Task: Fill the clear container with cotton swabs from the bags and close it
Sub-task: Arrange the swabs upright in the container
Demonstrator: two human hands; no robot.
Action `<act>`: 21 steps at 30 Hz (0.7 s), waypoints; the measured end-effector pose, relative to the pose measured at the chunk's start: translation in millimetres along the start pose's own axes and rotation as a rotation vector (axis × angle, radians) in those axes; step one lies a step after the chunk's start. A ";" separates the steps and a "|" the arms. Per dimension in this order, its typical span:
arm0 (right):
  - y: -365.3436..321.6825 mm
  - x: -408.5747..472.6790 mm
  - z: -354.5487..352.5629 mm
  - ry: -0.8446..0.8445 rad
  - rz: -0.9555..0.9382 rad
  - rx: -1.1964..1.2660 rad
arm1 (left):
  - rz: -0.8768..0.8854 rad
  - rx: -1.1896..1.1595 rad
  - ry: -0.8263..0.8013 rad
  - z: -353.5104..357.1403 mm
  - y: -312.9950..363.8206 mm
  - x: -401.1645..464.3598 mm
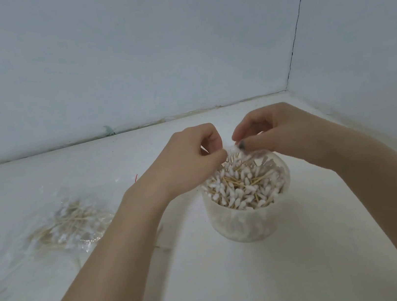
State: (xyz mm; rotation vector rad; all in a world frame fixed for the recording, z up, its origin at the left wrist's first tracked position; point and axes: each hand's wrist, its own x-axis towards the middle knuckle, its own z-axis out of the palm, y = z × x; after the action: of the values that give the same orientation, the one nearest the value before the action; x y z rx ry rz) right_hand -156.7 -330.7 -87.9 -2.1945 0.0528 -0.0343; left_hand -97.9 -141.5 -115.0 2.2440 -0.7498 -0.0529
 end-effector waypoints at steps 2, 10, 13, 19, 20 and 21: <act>-3.0 -1.9 -2.5 -0.016 -0.007 -0.028 | -0.017 -0.011 0.013 0.8 4.0 -0.2; -15.9 -10.3 0.6 -0.026 -0.069 -0.403 | -0.050 -0.016 0.015 3.6 4.6 -1.0; -22.3 -12.7 7.3 -0.030 -0.072 -0.530 | 0.018 -0.003 0.016 -2.8 5.3 -2.5; -22.5 -13.1 16.7 -0.120 -0.034 -0.657 | 0.127 0.173 -0.081 -8.9 15.4 -5.2; -22.0 -13.3 17.6 -0.126 -0.028 -0.655 | 0.116 0.213 -0.091 -8.2 16.7 -5.5; -21.9 -13.4 18.2 -0.125 -0.028 -0.650 | 0.102 0.248 -0.095 -7.5 17.8 -6.3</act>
State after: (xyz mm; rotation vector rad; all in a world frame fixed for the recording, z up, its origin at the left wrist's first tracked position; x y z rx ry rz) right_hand -168.8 -302.4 -80.9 -2.8415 -0.0447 0.1210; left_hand -110.0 -142.9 -98.8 2.4463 -0.9667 -0.0185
